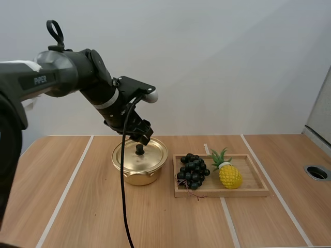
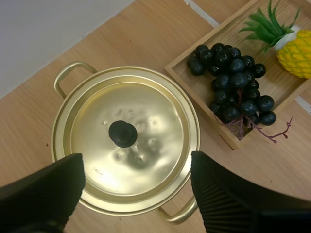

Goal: Open the pot, put the grape inside, and close it

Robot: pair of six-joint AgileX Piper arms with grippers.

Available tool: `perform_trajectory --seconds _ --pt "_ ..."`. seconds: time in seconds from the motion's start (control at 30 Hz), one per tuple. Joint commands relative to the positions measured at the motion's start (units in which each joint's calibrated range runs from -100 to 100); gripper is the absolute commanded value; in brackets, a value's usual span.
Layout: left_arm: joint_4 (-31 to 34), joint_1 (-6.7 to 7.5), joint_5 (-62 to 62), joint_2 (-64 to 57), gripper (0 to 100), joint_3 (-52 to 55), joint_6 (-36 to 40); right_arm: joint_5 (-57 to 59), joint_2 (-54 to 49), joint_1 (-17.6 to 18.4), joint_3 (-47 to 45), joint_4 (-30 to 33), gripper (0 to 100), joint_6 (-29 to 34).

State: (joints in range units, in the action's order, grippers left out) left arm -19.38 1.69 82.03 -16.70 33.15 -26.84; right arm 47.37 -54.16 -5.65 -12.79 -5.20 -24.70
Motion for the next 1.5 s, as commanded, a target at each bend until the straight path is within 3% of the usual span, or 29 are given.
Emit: perform_trajectory --seconds 0.0,0.4,0.67,1.47 --pt "0.2 0.43 -3.1 1.6 100 0.2 0.8 0.1 -0.2 -0.2 0.5 -0.2 100 -0.6" --pt "3.9 3.51 -7.4 11.5 100 -3.9 4.4 0.6 0.3 -0.2 0.5 -0.4 100 -1.5" --pt "7.5 3.51 -6.6 16.1 100 -8.7 5.9 2.1 1.1 -0.2 0.5 -0.6 100 -2.5" --pt "8.5 3.58 -7.2 21.3 100 -9.2 5.9 2.1 1.4 -0.2 0.5 -2.2 100 -2.9"
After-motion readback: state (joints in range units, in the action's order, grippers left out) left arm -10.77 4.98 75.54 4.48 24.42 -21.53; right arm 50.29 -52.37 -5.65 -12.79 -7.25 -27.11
